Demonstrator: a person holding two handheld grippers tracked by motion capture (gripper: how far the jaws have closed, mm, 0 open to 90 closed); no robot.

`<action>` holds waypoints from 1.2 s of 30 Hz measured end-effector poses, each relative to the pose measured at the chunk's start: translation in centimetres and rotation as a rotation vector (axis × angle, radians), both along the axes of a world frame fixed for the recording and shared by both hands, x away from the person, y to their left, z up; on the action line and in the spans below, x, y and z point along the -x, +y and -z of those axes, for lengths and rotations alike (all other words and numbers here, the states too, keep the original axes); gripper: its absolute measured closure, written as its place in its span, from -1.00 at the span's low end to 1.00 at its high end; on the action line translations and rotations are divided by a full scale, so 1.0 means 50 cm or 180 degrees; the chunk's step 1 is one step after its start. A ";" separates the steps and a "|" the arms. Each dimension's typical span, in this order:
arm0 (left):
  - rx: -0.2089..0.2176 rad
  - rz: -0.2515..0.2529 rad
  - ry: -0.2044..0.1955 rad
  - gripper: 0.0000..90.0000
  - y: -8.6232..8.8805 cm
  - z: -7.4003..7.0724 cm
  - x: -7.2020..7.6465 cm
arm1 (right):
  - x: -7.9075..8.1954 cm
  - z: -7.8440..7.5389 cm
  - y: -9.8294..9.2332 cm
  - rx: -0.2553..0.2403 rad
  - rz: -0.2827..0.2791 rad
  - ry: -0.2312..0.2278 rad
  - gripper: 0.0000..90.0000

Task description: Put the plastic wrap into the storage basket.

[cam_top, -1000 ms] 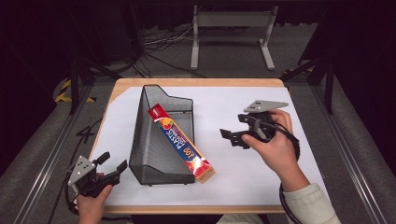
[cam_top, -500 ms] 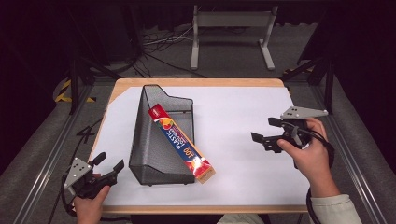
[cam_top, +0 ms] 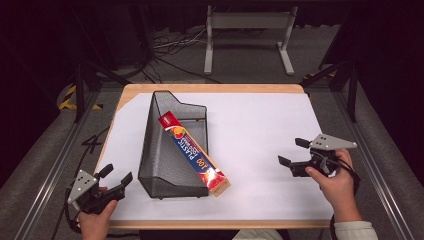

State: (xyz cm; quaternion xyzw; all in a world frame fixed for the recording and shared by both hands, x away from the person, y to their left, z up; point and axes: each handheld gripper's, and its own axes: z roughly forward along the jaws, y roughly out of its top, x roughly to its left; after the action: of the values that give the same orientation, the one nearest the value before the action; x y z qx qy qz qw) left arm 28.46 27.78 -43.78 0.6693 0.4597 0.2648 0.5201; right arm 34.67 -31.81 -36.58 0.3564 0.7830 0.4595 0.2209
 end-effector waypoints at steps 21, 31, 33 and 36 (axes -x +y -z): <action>-0.0016 0.0114 0.0113 -0.50 -0.007 0.004 -0.010 | 0.017 0.134 -0.028 0.0071 0.0253 0.0058 -0.74; -0.0080 0.0223 0.0276 -0.53 -0.014 0.013 -0.023 | 0.014 0.153 -0.048 0.0169 0.0393 0.0256 -0.76; -0.0098 0.0208 0.0322 -0.54 -0.016 0.016 -0.026 | 0.013 0.153 -0.050 0.0143 0.0410 0.0266 -0.77; -0.0122 0.0196 0.0448 -0.55 -0.016 0.023 -0.033 | 0.007 0.156 -0.047 0.0201 0.0386 0.0360 -0.87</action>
State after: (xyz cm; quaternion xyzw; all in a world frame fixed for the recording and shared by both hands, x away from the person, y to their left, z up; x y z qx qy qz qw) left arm 30.10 26.97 -44.93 0.7100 0.4691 0.2097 0.4816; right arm 34.31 -34.14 -44.36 0.4215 0.7852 0.3995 0.2148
